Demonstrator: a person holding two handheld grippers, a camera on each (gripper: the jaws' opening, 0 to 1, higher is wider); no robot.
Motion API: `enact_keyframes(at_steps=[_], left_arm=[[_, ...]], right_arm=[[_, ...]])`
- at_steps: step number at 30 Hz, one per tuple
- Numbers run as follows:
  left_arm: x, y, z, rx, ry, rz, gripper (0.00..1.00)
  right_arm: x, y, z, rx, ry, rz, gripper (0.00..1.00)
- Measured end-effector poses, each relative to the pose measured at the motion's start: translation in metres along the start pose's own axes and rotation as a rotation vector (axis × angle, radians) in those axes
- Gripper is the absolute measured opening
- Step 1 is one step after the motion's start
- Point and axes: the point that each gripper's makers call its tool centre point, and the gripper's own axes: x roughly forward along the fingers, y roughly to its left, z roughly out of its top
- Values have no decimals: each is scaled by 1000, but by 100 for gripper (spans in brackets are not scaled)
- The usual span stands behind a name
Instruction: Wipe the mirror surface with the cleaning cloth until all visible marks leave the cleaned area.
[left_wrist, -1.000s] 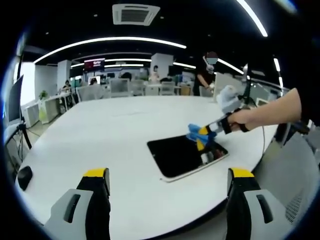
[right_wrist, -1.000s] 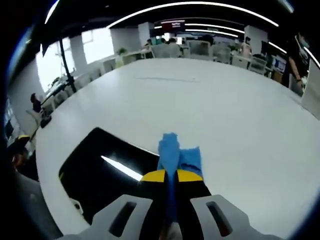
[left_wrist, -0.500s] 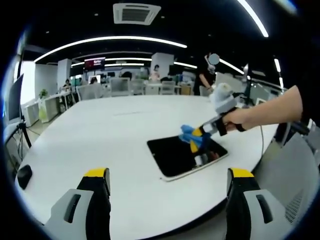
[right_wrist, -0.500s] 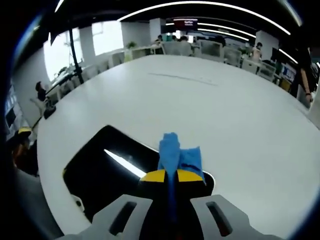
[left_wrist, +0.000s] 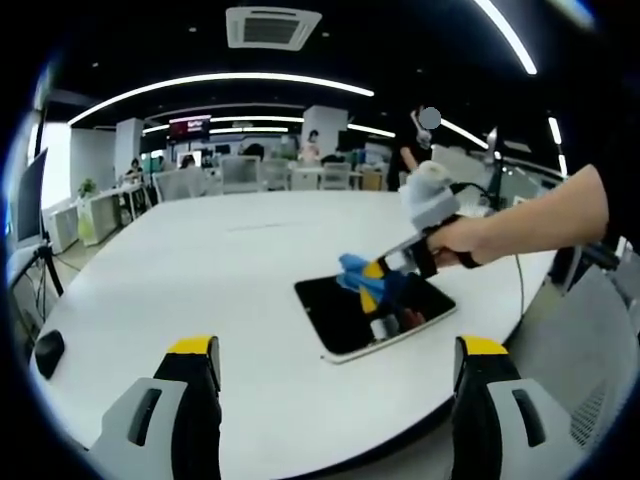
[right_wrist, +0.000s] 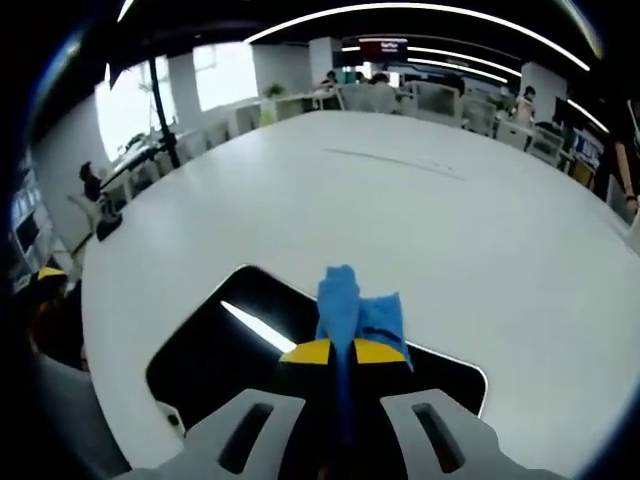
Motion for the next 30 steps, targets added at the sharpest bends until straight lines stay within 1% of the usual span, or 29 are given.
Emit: enact_keyframes(at_steps=[6,13,18,22,26,28,30], left_arm=[[0,1,0,0,-2,0,97],[0,2,1,-3,-7,6,97],[0,2,1,-2,-3,4,97],[0,1,0,-1,0,3,97],[0,0,0,-1,6,-2,98],[0,0,-2,9,20,-6,98],[0,0,-2,9,17,-4,98]], right_arm=[[9,8,5,2,3,14,1],[20,23,12,-14,0,34,1],[21,39,15,-24,-4,53,1],[24,47,18,-2,-7,71,1],[27,55,20,-3,-9,83,1],[29,59,22,-6,-9,89,1],[29,64,22,-9,-10,95,1]])
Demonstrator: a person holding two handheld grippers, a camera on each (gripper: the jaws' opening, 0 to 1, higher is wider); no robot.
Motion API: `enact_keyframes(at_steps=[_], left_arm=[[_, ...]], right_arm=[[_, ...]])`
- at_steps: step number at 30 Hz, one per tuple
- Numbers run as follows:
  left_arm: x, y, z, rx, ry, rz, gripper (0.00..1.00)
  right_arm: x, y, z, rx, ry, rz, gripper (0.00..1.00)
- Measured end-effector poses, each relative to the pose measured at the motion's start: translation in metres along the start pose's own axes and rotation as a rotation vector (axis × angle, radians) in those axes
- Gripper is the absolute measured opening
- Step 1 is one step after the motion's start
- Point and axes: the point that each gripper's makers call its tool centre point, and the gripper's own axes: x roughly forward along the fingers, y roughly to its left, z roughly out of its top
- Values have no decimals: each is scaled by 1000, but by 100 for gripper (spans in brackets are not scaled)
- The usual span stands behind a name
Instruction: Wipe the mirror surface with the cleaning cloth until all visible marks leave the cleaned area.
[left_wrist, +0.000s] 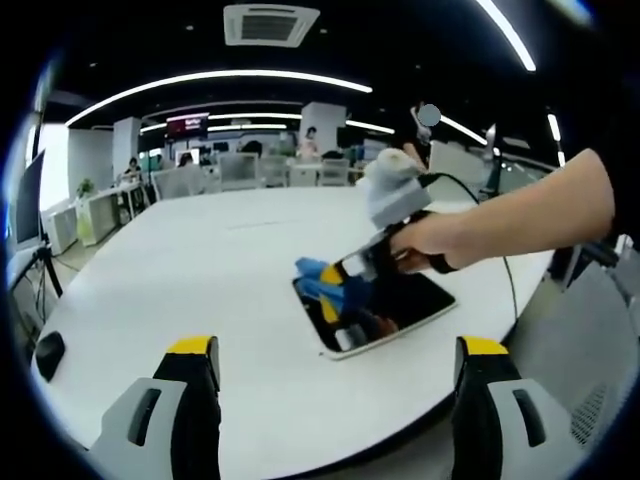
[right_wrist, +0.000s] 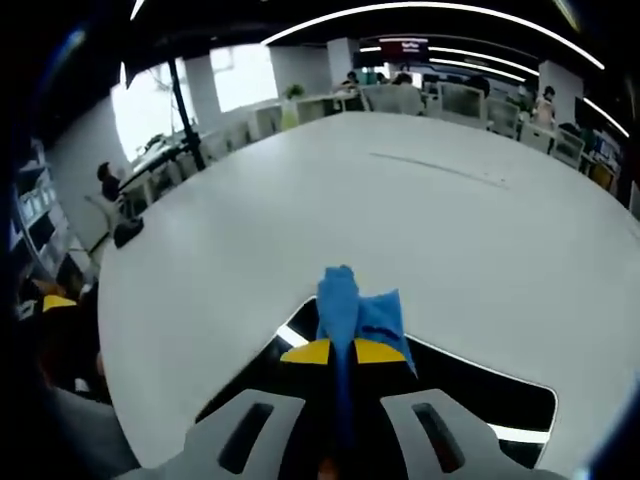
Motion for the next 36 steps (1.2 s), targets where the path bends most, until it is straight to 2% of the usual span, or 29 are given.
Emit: enact_keyframes(at_steps=[7,17,23,36], left_arm=[[0,0,1,-2,-6,-1,98],[0,-1,0,1,-2,-5,98],[0,-1,0,1,-3,-5,98],[-1,-1,0,2,-2,-5,97]], right_arm=[[2,14,2,-9,5,3,1],[6,18,3,21,11,15,1],[0,22,1,2,21,12,1],[-8,30,-5,-39,52,56,1]])
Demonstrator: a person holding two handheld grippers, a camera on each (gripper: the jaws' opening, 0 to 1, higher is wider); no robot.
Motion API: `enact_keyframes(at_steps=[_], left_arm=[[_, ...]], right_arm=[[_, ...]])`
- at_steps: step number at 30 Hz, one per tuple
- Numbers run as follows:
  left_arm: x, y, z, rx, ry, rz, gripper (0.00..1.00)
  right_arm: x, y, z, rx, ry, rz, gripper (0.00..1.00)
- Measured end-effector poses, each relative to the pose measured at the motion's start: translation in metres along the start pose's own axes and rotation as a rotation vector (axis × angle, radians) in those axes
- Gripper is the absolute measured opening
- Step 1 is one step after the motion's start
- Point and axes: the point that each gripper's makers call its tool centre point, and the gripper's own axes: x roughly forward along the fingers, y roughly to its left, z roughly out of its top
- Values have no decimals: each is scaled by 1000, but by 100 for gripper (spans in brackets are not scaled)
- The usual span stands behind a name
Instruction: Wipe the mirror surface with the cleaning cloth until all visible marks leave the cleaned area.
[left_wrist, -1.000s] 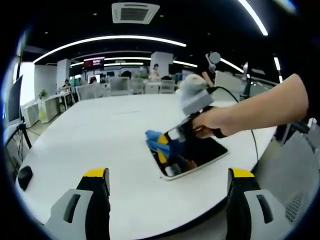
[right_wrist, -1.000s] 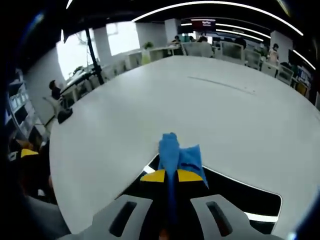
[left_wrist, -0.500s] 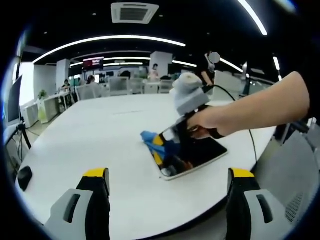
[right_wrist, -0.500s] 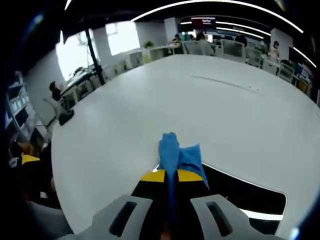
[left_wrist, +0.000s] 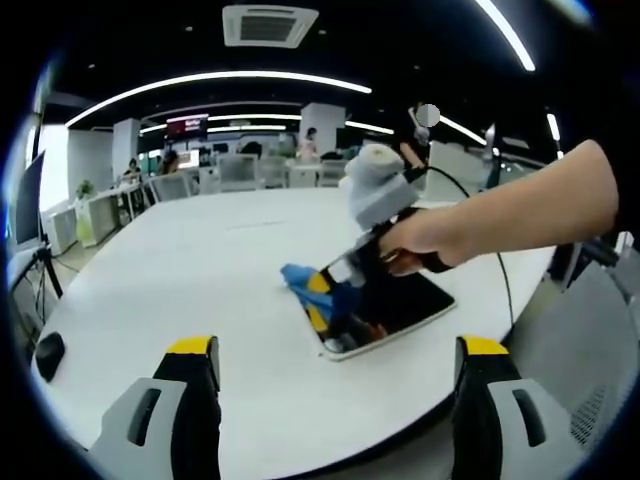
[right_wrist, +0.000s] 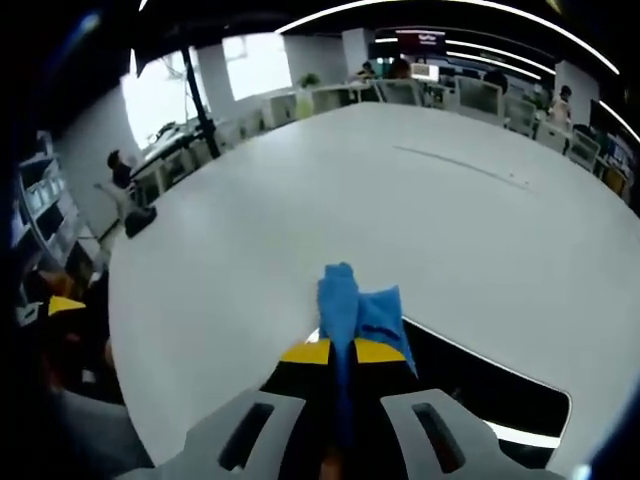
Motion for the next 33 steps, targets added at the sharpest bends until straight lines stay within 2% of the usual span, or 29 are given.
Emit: enact_keyframes(at_steps=[33], left_arm=[[0,1,2,-4,-10,4,96]], right_arm=[[-12,18,-17,-106,34,49,1]])
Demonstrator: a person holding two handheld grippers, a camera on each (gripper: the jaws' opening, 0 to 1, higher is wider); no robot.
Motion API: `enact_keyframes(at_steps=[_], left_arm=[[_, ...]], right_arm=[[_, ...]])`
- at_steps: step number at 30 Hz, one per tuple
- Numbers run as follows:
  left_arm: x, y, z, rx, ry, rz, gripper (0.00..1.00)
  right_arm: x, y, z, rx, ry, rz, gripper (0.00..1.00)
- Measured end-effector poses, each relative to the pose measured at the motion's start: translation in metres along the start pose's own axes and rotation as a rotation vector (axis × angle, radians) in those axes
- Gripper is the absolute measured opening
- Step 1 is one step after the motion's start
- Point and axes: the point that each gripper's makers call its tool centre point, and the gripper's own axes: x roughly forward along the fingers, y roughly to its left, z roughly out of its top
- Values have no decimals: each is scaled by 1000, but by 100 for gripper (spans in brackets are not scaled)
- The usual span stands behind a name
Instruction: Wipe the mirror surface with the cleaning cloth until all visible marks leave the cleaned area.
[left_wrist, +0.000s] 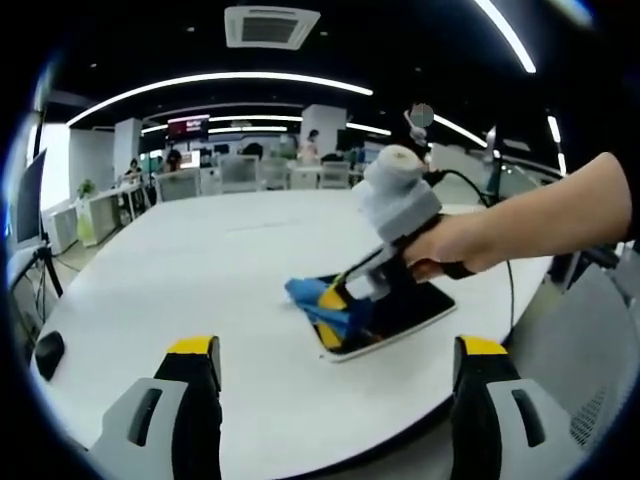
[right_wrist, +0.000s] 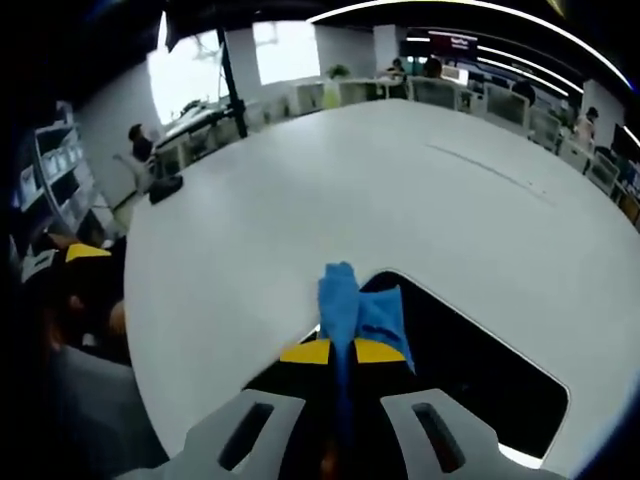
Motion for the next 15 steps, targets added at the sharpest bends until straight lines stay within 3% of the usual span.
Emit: enact_keyframes(at_steps=[9,15], left_arm=[[0,1,1,0,-6,6,97],[-1,1,1,-1,-6,4,97]], right_arm=[[1,0,0,-103,1,-14,1],[1,-1,0,-105,3,-7,1]])
